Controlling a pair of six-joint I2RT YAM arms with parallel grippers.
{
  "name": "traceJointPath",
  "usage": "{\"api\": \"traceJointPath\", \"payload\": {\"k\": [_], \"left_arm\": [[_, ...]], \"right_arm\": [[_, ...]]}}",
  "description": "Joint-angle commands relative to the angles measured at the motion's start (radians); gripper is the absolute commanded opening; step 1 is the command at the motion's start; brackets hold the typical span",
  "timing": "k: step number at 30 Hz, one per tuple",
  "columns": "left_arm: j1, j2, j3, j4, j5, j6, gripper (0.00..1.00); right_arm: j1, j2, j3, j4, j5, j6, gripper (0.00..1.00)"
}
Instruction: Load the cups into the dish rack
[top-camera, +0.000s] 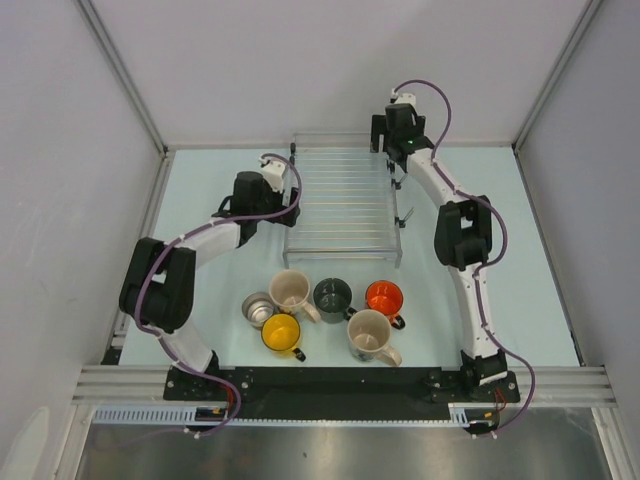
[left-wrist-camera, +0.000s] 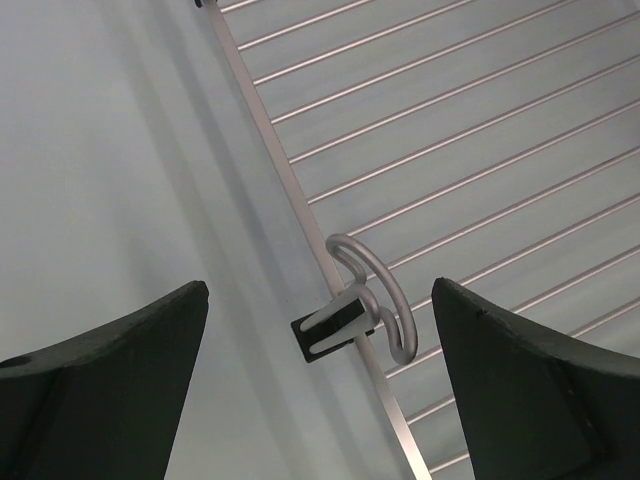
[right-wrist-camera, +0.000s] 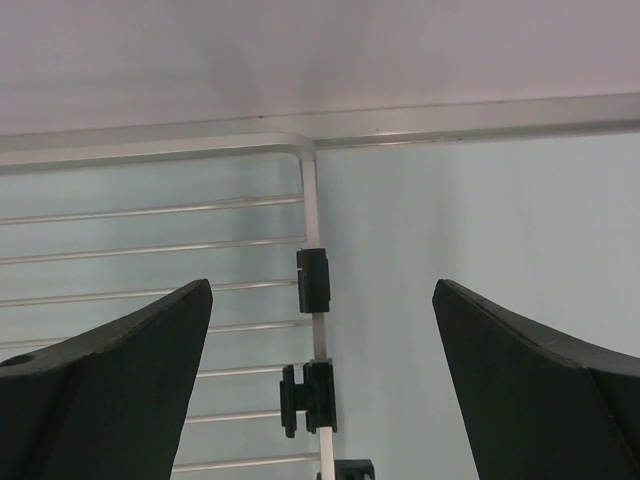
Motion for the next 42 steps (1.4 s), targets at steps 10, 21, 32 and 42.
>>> {"api": "traceJointPath", "payload": {"k": [10,21,32,42], "left_arm": [[-0.021,0.073,0.155,-0.153,-0.241,0.084,1.0],[-0.055,0.097,0.157,-0.251,-0.369,0.195,1.0],[-0.049,0.105,0.124,-0.21,-0.487,0.301,1.0],[0.041,0.188,0.319,-0.277,-0.457,0.302,1.0]], "right_arm": [[-0.044,0.148,0.141,-0.056,-0.053,-0.061,0.96],[-0.077,0.085,0.015,-0.129,0.009,-0.046,0.87],[-0.052,-0.078,-0.217,-0.191,0.169,-0.055,0.76],[-0.031,-0.26,-0.511,-0.192,0.267,-0.037,0.71]]}}
